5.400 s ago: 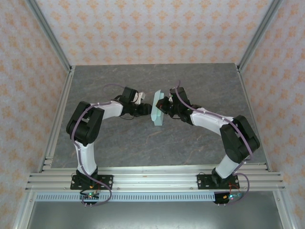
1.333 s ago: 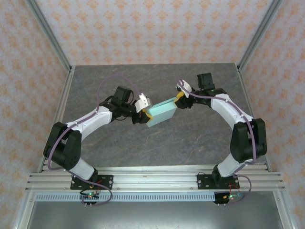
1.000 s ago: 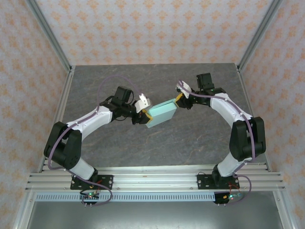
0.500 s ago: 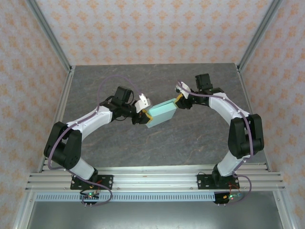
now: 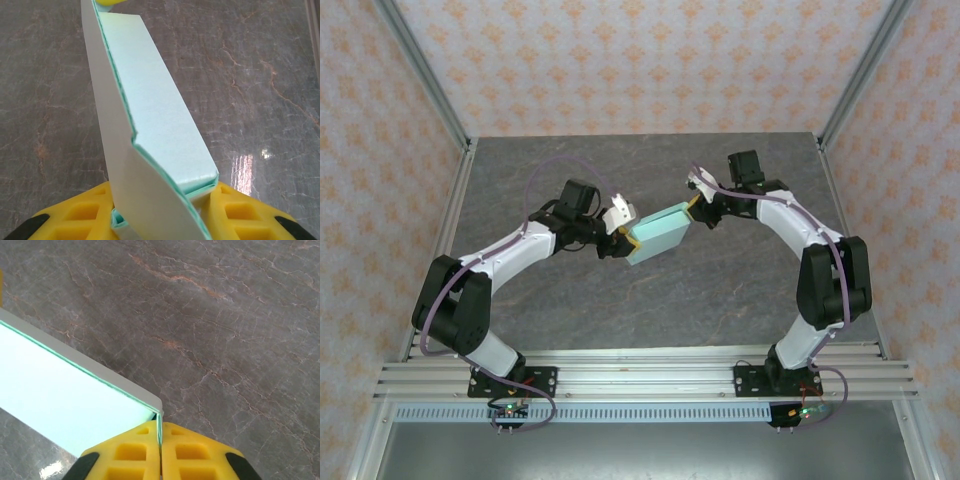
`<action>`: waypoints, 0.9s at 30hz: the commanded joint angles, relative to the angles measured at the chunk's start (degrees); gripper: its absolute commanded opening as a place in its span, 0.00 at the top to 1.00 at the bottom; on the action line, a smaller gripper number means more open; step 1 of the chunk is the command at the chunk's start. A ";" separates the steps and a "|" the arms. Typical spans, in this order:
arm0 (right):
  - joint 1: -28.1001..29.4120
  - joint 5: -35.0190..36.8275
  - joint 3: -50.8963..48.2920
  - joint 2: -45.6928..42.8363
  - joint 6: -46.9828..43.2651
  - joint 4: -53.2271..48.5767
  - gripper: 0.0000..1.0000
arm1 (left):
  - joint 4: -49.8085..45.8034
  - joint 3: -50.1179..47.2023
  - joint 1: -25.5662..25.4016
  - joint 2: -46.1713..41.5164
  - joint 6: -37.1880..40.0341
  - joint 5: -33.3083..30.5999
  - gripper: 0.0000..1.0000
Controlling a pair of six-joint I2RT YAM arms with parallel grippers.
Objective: Fold the paper box
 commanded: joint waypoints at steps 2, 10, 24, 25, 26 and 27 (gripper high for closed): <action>2.61 7.49 2.72 -2.07 8.53 -0.97 0.97 | 0.46 1.57 -0.53 0.24 -0.71 -6.76 0.69; 7.62 20.35 5.88 -2.39 26.49 -6.30 0.96 | -4.16 4.65 -1.47 2.74 1.95 -12.46 0.68; 10.55 27.38 11.16 -1.73 41.07 -13.79 0.96 | -8.89 8.07 -2.13 7.60 3.61 -17.27 0.68; 10.54 27.46 11.42 -1.79 41.18 -14.24 0.96 | -9.32 8.41 -2.13 7.93 3.70 -17.60 0.68; 10.55 27.64 11.68 -1.71 41.31 -14.67 0.96 | -9.59 8.67 -2.08 8.11 3.73 -17.81 0.68; 10.50 27.72 11.80 -1.68 41.46 -15.08 0.96 | -9.83 8.95 -2.07 8.37 3.70 -17.93 0.68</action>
